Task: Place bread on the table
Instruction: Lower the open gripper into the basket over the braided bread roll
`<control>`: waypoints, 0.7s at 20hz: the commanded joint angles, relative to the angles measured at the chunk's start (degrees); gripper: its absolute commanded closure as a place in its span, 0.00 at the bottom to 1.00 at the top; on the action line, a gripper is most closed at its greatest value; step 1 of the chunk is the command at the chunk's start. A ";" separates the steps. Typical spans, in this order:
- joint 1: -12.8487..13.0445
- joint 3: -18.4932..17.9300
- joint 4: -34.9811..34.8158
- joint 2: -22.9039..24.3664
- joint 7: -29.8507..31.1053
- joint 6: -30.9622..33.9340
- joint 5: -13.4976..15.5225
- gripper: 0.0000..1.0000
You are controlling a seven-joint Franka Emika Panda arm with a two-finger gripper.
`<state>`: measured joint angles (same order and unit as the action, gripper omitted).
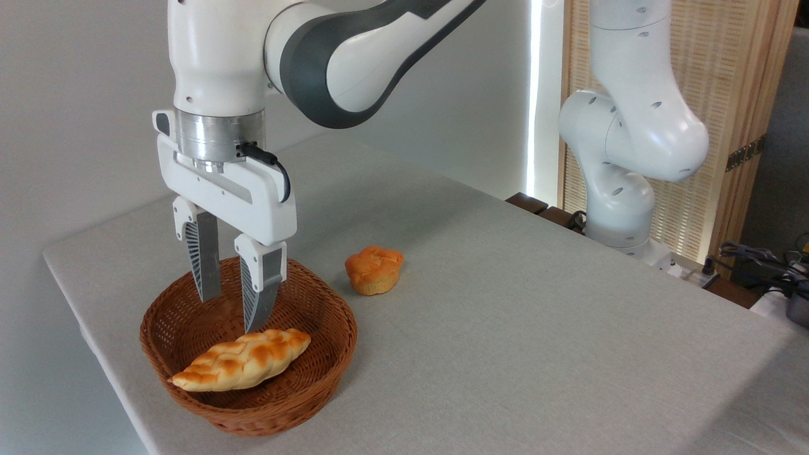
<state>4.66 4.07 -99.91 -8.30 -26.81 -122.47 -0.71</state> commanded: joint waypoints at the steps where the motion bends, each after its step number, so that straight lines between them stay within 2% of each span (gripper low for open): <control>1: -0.01 2.86 -2.92 -1.01 0.18 -4.26 -7.36 0.00; 5: -0.09 3.84 -5.82 -1.37 -1.13 -7.77 -11.85 0.00; 10: -0.18 3.84 -5.91 -1.54 -1.41 -8.57 -13.17 0.00; 14: -0.18 4.10 -7.75 -2.68 -1.40 -8.75 -16.95 0.00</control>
<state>4.72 7.95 -105.65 -10.50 -27.58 -129.77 -14.89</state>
